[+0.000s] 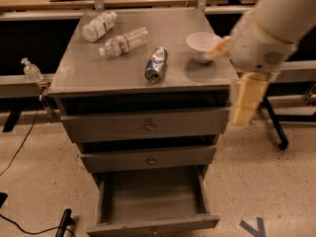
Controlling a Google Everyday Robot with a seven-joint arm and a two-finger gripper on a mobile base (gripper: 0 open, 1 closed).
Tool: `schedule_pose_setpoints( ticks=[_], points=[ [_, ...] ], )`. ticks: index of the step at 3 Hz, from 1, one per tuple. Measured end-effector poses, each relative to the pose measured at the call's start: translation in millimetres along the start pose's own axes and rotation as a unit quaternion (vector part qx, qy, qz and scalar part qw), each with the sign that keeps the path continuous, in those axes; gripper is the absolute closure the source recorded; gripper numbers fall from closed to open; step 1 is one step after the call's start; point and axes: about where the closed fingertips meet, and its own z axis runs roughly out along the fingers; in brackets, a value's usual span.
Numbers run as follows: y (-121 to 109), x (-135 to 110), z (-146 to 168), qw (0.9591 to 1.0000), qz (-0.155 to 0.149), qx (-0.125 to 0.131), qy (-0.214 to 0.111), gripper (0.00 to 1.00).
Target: Place redbull can into bottom drawer
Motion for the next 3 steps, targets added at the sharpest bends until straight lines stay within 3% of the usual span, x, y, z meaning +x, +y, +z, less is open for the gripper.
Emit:
schedule_pose_setpoints(
  ticks=[1,2,3],
  points=[
    [-4.3,-8.3,15.2,0.9982,-0.057,-0.013,-0.016,0.0],
    [-8.0,-14.5,19.0,0.9971,-0.073,-0.02,-0.013,0.0],
    [-39.2,-33.8,49.6,0.9801,-0.19,-0.055,-0.003,0.0]
  ],
)
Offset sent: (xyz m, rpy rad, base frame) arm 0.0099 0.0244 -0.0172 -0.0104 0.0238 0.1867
